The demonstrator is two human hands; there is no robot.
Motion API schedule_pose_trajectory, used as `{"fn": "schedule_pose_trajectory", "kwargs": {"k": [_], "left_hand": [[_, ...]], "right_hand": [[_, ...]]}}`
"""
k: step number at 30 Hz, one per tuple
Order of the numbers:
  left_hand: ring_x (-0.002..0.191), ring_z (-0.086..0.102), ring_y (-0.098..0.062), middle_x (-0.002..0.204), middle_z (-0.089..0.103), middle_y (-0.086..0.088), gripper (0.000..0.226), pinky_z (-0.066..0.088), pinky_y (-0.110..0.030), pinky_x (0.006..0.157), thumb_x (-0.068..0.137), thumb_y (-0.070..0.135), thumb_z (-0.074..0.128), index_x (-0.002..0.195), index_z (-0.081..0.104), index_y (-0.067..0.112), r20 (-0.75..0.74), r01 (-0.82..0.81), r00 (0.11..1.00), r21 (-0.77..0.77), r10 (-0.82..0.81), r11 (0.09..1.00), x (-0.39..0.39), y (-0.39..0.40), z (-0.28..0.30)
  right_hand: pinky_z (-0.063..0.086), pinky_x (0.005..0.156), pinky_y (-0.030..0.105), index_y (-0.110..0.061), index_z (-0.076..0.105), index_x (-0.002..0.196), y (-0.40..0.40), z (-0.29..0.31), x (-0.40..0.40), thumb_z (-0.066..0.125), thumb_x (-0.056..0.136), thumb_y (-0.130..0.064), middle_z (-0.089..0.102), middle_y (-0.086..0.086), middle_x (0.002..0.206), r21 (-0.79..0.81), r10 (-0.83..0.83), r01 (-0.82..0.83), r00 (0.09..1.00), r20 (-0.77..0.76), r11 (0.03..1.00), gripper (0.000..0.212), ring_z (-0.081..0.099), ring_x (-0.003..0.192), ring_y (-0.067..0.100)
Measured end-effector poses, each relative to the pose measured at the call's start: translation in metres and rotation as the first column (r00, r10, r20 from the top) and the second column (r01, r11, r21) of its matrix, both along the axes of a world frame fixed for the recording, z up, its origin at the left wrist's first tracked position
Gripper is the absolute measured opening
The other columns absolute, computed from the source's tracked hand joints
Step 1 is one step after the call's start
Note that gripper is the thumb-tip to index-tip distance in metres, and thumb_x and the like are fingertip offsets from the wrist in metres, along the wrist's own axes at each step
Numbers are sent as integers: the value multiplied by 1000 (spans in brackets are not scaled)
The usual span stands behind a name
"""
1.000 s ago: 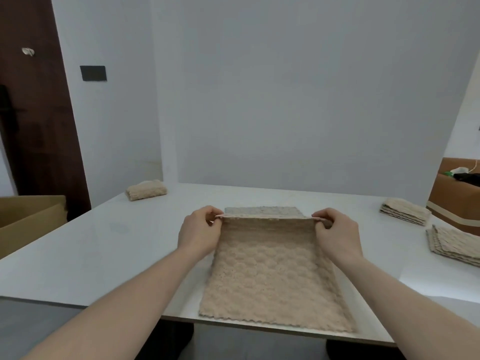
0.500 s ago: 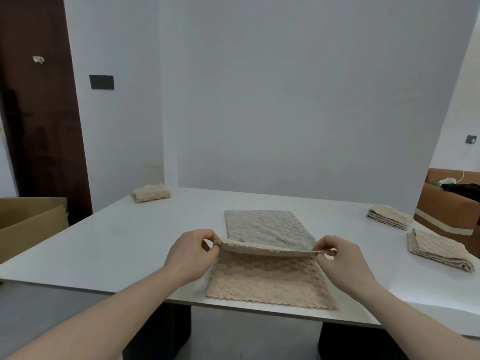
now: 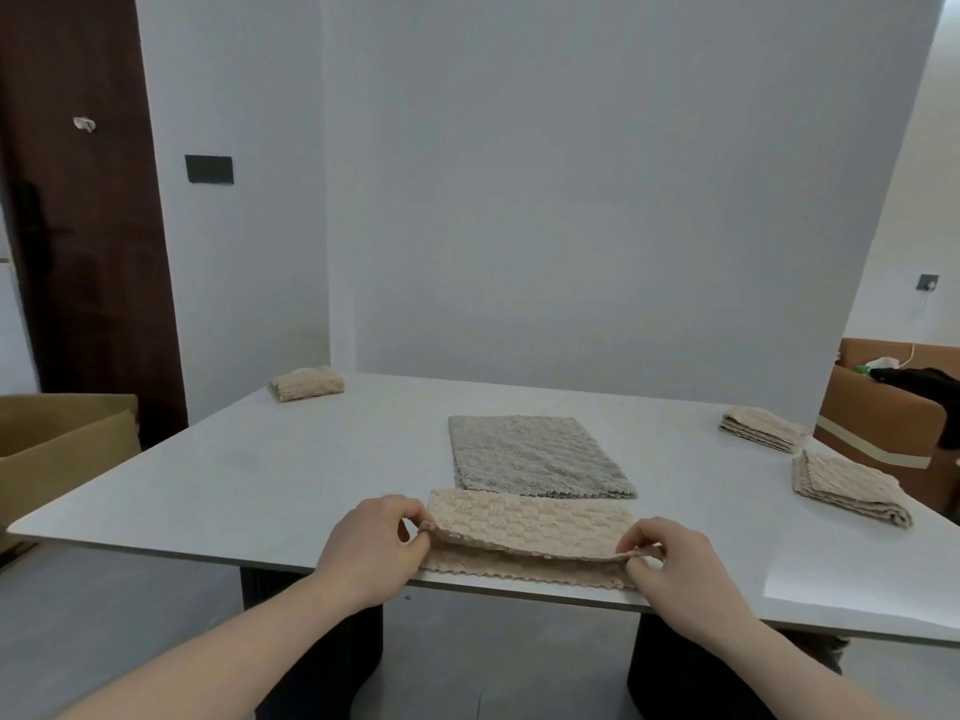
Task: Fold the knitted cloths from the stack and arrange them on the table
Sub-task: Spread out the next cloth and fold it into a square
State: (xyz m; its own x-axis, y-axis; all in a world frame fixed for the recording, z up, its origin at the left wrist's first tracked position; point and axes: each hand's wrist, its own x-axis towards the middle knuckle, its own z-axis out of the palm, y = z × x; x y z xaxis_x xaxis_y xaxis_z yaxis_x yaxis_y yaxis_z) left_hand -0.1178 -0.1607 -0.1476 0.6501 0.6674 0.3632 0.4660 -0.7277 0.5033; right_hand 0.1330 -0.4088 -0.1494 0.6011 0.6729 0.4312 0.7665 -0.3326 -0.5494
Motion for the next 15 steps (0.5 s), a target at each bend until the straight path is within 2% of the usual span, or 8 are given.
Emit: {"fn": "schedule_pose_trajectory", "kwargs": {"k": [5, 11, 13, 15], "left_hand": [[86, 58, 1, 90, 63, 22, 9, 49, -23, 77, 83, 39, 60, 85, 69, 38, -43, 7, 999, 26, -6, 1000, -3, -5, 1], [82, 56, 1, 96, 59, 23, 11, 47, -22, 74, 80, 45, 61, 81, 68, 36, -123, 26, 992, 10, -24, 1000, -4, -9, -6], [84, 56, 1, 98, 53, 22, 16, 46, -22, 71, 78, 50, 61, 78, 67, 35, -100, 22, 995, 8, -21, 1000, -3, -12, -4], [90, 54, 0, 101, 46, 19, 21, 47, -24, 72, 79, 54, 58, 77, 64, 34, -5, 17, 1000, 25, -17, 1000, 2, -18, 3]], "right_hand": [[46, 78, 18, -32, 68, 69, -5, -7, -2, 65, 74, -8, 69, -19, 81, -36, 21, -20, 1000, 8, 999, 25, 61, 90, -1], [45, 79, 18, -33, 70, 67, -7, -20, -3, 66, 75, -11, 68, -25, 89, -28, 27, -28, 998, -52, 999, 24, 61, 92, -1], [46, 82, 22, -32, 71, 66, -6, -18, -3, 68, 77, -16, 68, -24, 88, -13, 39, -40, 994, -102, 999, 20, 62, 93, -1], [45, 88, 28, -33, 73, 68, -2, -11, -1, 65, 82, -26, 70, -20, 89, 42, 34, -28, 989, -144, 999, 18, 59, 97, 0]]}}
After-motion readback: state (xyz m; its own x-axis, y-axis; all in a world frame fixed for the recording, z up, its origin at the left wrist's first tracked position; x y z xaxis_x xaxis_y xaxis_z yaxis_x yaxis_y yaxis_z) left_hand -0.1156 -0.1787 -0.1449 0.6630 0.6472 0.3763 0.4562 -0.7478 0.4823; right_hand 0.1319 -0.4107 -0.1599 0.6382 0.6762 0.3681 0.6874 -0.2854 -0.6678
